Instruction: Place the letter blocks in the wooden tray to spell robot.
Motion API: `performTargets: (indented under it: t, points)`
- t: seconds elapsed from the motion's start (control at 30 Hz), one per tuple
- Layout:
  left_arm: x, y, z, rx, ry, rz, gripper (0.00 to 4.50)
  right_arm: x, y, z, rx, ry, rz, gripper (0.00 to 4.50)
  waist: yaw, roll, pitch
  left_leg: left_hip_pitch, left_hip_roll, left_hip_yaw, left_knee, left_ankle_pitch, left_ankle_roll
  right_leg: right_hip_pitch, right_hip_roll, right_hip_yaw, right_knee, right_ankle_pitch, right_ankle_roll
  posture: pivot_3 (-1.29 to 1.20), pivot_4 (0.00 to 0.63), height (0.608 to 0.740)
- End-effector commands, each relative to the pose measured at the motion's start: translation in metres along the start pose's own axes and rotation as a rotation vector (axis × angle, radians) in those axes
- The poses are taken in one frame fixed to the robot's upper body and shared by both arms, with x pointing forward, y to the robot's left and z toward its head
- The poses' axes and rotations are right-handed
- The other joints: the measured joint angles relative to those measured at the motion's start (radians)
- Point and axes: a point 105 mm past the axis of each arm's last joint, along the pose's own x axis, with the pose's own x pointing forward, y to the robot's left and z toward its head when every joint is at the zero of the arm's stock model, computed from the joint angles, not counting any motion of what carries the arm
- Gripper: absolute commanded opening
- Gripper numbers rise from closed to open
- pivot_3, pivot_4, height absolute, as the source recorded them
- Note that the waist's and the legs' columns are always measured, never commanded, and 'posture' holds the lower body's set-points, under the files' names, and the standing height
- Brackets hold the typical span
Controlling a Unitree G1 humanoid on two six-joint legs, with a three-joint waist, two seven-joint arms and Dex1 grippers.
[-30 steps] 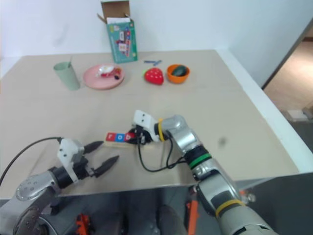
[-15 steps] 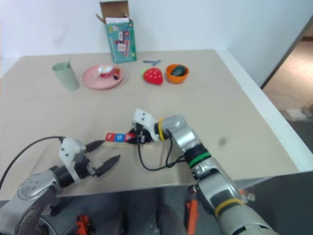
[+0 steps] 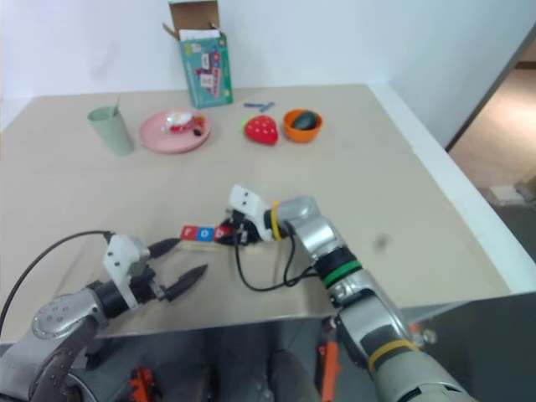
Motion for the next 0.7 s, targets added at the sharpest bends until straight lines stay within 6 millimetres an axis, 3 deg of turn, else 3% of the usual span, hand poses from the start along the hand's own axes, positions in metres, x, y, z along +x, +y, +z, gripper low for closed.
performTargets:
  t: [0.03, 0.43, 0.7]
  points:
    - [0.0, -0.002, 0.006, 0.033, -0.022, -0.009, 4.5, -0.001, -0.002, 0.018, -0.036, -0.059, -0.006, 1.71, 0.0, 0.0, 0.0, 0.0, 0.0, 0.0, 0.0, 0.0, 0.0, 0.0, 0.0, 0.0, 0.0, 0.0, 0.0, 0.0, 0.15, 0.74]
    - [0.002, -0.002, 0.008, 0.037, -0.033, -0.005, 4.5, -0.001, -0.005, 0.017, -0.063, -0.048, -0.008, 1.71, 0.0, 0.0, 0.0, 0.0, 0.0, 0.0, 0.0, 0.0, 0.0, 0.0, 0.0, 0.0, 0.0, 0.0, 0.0, 0.0, 0.15, 0.74]
    - [0.004, -0.001, 0.011, 0.035, -0.048, -0.001, 4.5, -0.016, -0.009, 0.03, -0.085, -0.09, -0.016, 1.71, 0.0, 0.0, 0.0, 0.0, 0.0, 0.0, 0.0, 0.0, 0.0, 0.0, 0.0, 0.0, 0.0, 0.0, 0.0, 0.0, 0.15, 0.74]
